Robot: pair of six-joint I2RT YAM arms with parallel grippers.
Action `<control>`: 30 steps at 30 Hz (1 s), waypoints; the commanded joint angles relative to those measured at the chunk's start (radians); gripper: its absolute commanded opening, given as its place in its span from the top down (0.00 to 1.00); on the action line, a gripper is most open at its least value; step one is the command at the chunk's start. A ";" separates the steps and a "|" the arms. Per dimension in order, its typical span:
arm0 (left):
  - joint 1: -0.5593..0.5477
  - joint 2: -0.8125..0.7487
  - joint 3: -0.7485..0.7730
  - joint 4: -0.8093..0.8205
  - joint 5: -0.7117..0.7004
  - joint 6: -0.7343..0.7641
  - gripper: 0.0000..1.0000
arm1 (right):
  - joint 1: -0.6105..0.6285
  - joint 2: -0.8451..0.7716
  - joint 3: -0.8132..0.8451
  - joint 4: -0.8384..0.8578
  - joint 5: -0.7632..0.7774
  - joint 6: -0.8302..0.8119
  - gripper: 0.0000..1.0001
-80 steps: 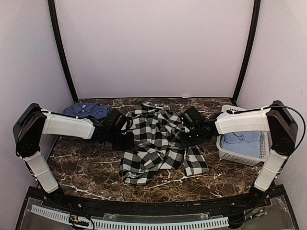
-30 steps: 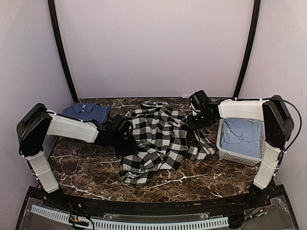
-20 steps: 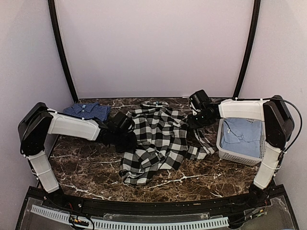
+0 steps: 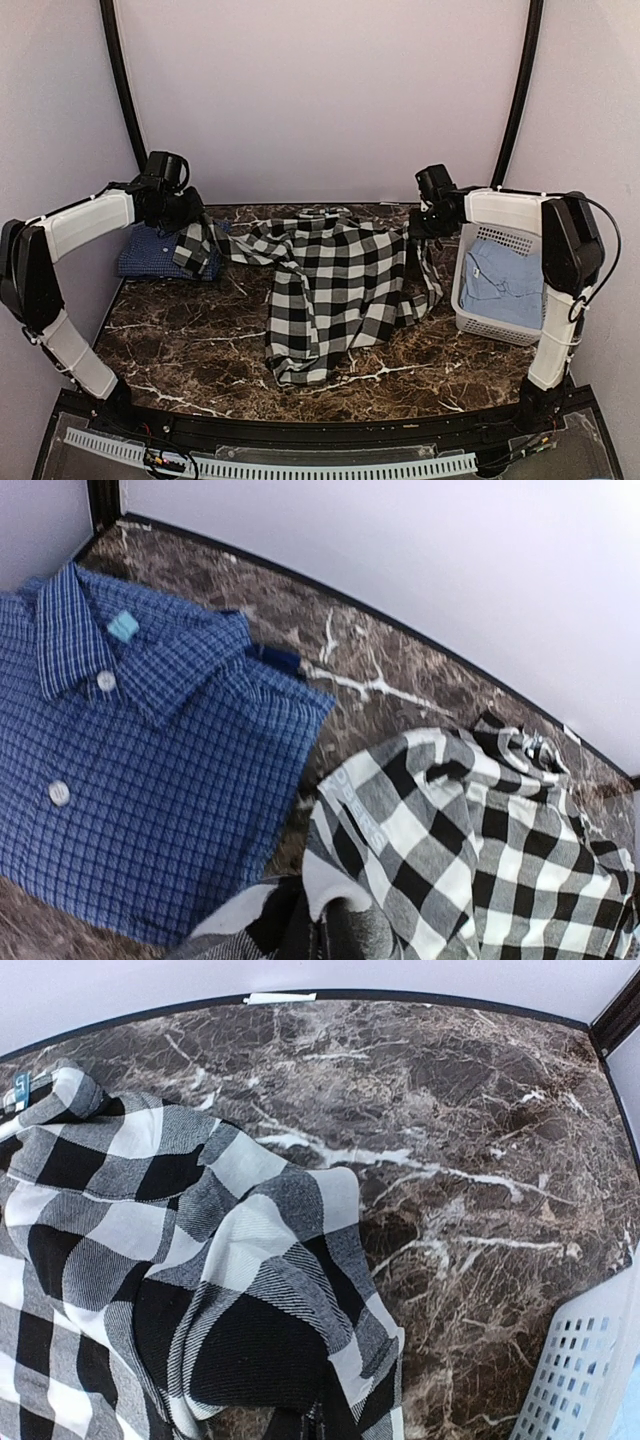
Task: Fold and stack the long sleeve shirts
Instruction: Flatten out the crumpled shirt at the center of the board.
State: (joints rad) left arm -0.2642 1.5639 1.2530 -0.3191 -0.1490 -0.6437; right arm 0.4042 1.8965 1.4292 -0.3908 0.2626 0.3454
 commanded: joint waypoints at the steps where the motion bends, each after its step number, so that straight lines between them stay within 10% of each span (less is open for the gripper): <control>1: 0.077 0.067 0.124 -0.051 0.029 0.097 1.00 | -0.035 0.066 0.096 -0.021 0.032 0.009 1.00; 22: 0.333 0.264 0.404 -0.111 0.187 0.186 1.00 | -0.069 0.119 0.134 -0.028 -0.148 -0.085 0.99; 26: 0.333 0.300 0.449 -0.127 0.212 0.199 0.99 | -0.051 0.108 0.136 -0.033 -0.174 -0.103 0.87; 30: 0.326 0.321 0.484 -0.163 0.287 0.209 0.67 | -0.031 0.088 0.131 -0.058 -0.187 -0.106 0.58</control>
State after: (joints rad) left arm 0.0681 1.8900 1.6890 -0.4286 0.0608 -0.4561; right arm 0.3470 2.0052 1.5391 -0.4427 0.1066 0.2539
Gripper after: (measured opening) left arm 0.164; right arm 0.321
